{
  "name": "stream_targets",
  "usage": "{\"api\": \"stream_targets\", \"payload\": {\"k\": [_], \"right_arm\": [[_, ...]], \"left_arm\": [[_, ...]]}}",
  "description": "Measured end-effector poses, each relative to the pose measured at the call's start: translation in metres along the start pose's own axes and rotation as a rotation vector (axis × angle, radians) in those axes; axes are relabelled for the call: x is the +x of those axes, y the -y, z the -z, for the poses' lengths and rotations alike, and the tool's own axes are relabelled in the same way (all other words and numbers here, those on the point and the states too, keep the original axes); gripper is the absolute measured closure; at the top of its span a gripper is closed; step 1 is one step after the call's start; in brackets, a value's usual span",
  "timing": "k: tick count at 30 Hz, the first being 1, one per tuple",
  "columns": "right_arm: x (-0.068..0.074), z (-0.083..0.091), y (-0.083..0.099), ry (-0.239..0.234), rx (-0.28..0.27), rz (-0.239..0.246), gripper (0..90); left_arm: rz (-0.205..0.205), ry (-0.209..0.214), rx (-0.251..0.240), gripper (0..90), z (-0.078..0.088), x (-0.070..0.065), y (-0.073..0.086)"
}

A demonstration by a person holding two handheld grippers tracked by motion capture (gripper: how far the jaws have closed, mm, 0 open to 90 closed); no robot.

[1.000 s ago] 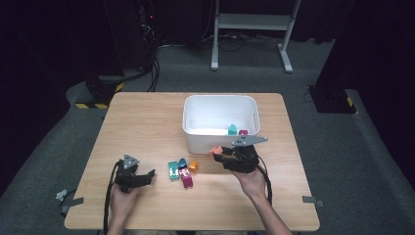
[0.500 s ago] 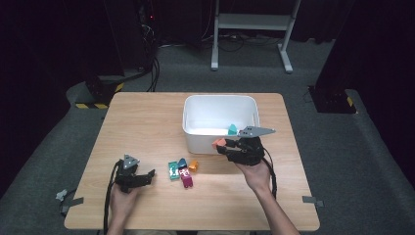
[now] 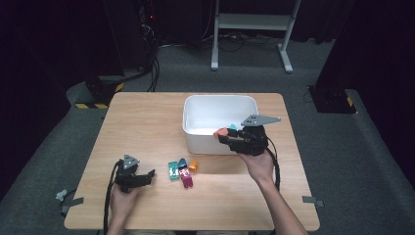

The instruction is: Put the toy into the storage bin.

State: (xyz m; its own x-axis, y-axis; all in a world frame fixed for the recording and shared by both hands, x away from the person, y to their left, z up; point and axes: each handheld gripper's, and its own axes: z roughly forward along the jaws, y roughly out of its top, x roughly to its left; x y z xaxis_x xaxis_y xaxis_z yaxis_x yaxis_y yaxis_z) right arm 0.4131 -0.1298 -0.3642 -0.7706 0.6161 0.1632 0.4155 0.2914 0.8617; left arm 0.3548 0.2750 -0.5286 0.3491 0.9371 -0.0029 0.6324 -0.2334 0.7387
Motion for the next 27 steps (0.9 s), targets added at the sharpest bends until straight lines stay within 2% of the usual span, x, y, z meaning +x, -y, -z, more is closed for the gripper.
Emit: {"api": "stream_targets", "payload": {"k": [2,5,7,14,21,27], "right_arm": [[-0.002,0.001,-0.003,0.024,-0.003,0.005,59.1],[-0.006,0.001,-0.005,0.034,-0.017,0.0,59.1],[-0.013,0.0,-0.008,0.052,-0.012,-0.019,59.1],[-0.027,-0.004,-0.018,0.071,0.003,-0.03,59.1],[-0.031,-0.007,-0.022,0.086,0.007,-0.041,59.1],[-0.039,-0.014,-0.022,0.117,0.021,-0.056,59.0]], "left_arm": [[-0.002,0.001,0.0,17.6,0.0,0.0,0.0],[-0.002,0.001,0.0,17.6,0.0,0.0,0.0],[-0.002,0.001,0.0,17.6,0.0,0.0,0.0],[0.0,-0.001,0.0,17.7,0.0,0.0,0.0],[0.0,-0.001,0.0,17.7,0.0,0.0,0.0],[0.0,-0.001,0.0,17.7,0.0,0.0,0.0]]}}
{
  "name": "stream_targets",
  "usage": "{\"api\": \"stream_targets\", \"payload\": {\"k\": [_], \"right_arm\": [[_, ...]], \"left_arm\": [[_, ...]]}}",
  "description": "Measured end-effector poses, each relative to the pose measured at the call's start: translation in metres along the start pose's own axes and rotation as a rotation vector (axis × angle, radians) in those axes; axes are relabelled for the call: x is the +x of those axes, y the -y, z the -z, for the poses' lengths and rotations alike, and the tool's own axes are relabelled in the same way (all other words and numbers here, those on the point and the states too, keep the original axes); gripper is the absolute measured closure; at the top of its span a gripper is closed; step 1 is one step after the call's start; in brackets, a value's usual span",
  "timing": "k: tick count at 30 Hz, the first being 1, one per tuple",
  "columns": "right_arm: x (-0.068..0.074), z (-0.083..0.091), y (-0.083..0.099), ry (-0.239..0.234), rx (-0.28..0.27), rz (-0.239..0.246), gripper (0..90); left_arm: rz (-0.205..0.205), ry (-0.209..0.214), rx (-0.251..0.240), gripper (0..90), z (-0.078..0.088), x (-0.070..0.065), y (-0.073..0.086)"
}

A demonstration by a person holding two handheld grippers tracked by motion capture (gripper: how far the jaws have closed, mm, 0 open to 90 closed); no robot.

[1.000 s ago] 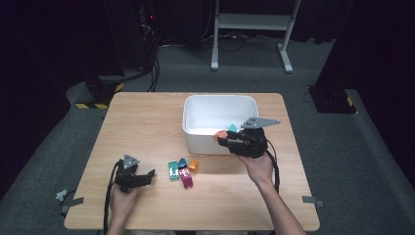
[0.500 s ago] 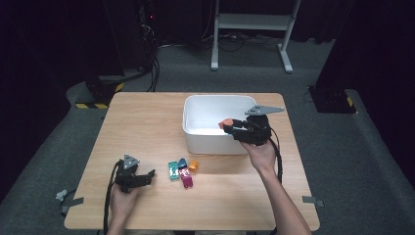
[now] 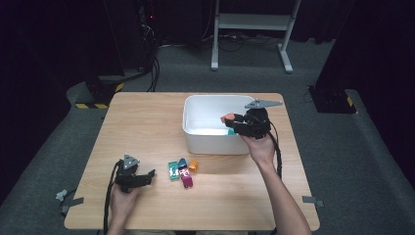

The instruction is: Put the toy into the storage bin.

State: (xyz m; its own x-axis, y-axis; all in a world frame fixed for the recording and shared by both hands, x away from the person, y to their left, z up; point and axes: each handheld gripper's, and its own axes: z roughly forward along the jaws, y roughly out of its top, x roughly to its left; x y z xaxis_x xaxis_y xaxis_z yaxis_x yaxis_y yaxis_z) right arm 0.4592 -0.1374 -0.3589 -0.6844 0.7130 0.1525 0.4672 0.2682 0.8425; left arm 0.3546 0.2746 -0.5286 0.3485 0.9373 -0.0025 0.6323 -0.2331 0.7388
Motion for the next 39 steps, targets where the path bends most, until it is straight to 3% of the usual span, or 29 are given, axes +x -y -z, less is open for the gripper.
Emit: {"api": "stream_targets", "payload": {"k": [16,22,26,28,39], "right_arm": [[-0.013,-0.017,0.002,0.049,0.027,-0.029,58.5],[-0.021,-0.023,0.005,0.079,0.029,-0.066,44.8],[-0.015,-0.019,0.007,0.07,0.014,-0.056,42.3],[-0.005,-0.014,0.008,0.055,-0.011,-0.026,43.2],[0.026,0.003,0.014,-0.007,-0.076,0.028,42.5]], "left_arm": [[0.001,0.0,-0.001,17.7,0.0,0.0,0.0],[0.001,0.001,0.0,17.7,0.0,0.0,0.0],[0.0,0.0,-0.001,17.7,0.0,0.0,0.0],[0.0,0.0,-0.001,17.7,0.0,0.0,0.0],[0.0,0.001,0.0,17.7,0.0,0.0,0.0]]}}
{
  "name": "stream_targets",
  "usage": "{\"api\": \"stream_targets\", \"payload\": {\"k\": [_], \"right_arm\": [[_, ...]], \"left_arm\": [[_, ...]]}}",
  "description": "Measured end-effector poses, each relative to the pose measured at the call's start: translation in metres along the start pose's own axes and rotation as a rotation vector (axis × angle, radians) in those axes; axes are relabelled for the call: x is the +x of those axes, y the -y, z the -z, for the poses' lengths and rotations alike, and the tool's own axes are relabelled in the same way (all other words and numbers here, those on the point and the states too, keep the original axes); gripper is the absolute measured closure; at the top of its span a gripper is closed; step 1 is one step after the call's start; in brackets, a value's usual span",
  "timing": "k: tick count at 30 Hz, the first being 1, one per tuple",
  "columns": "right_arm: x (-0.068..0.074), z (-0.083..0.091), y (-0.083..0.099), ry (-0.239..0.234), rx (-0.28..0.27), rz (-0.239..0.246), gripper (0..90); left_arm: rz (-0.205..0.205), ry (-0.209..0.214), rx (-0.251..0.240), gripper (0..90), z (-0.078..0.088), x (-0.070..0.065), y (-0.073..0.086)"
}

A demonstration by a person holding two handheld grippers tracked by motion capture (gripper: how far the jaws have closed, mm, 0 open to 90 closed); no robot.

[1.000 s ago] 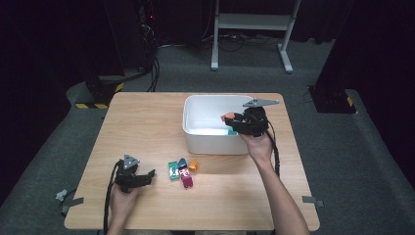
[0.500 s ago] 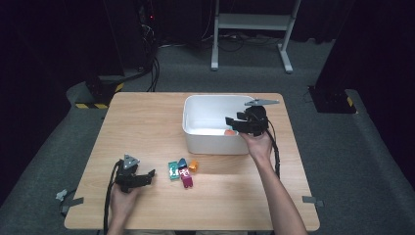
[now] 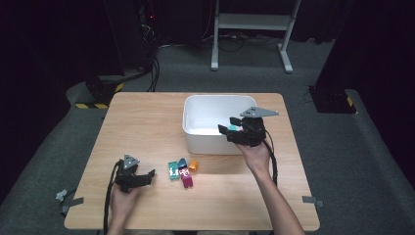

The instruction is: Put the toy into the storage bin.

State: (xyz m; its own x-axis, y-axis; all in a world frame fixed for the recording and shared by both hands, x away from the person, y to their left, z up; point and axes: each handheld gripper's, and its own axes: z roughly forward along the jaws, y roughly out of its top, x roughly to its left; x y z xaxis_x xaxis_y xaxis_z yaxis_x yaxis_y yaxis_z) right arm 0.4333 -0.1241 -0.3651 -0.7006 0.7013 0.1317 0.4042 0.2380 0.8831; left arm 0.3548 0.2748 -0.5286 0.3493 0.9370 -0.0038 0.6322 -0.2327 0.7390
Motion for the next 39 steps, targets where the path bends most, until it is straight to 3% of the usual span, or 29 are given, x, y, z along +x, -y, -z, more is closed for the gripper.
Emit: {"api": "stream_targets", "payload": {"k": [8,18,39], "right_arm": [[0.016,0.003,0.012,-0.034,-0.019,0.022,45.3],[0.036,-0.004,0.033,-0.074,-0.002,0.042,48.0],[0.05,-0.032,0.074,-0.126,0.048,0.011,47.2]], "left_arm": [[-0.001,0.0,0.0,17.7,0.0,0.0,0.0],[-0.001,0.0,0.0,17.7,0.0,0.0,0.0],[0.0,0.0,0.0,17.7,0.0,0.0,0.0]]}}
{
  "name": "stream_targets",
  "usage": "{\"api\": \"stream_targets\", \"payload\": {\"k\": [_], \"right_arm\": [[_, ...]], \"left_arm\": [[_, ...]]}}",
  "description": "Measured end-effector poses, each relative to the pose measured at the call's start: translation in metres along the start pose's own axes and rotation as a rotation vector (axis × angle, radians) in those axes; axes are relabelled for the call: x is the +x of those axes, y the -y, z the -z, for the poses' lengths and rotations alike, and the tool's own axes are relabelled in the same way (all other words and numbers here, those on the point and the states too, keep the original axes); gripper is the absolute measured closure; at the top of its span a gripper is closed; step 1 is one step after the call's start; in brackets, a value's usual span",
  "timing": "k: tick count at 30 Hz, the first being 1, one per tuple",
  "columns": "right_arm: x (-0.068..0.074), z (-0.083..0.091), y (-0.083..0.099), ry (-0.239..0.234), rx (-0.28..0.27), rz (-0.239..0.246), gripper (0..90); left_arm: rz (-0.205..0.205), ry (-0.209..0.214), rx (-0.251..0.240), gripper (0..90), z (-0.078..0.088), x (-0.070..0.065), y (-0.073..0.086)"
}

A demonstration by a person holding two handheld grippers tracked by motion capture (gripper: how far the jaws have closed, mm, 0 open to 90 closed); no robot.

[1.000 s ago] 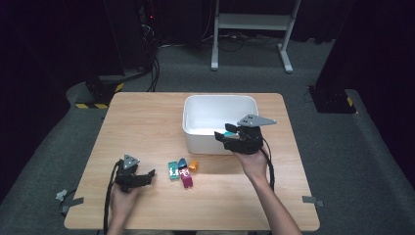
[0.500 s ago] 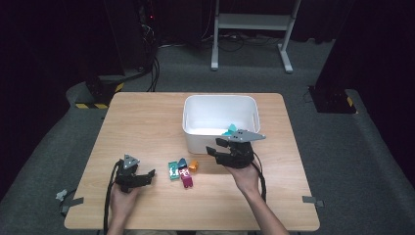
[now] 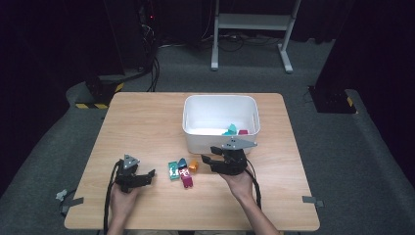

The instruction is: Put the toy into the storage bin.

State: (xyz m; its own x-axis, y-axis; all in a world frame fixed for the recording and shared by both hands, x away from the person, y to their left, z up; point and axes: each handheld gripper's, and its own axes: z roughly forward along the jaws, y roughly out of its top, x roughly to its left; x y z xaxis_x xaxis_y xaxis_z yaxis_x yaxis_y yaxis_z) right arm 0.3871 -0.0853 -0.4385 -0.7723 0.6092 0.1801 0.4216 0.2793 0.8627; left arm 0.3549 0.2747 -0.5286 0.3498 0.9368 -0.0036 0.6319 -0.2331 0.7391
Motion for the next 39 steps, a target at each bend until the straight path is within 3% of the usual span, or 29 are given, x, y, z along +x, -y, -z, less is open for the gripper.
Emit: {"api": "stream_targets", "payload": {"k": [16,22,39], "right_arm": [[0.002,-0.019,0.015,0.002,0.028,-0.009,45.8],[0.004,-0.027,0.018,0.0,0.069,0.02,45.3],[0.006,-0.059,0.027,-0.012,0.146,0.018,43.4]], "left_arm": [[-0.001,0.0,0.0,17.7,0.0,0.0,0.0],[-0.001,-0.002,0.001,17.7,0.0,0.0,0.0],[0.0,-0.002,0.0,17.7,0.0,0.0,0.0]]}}
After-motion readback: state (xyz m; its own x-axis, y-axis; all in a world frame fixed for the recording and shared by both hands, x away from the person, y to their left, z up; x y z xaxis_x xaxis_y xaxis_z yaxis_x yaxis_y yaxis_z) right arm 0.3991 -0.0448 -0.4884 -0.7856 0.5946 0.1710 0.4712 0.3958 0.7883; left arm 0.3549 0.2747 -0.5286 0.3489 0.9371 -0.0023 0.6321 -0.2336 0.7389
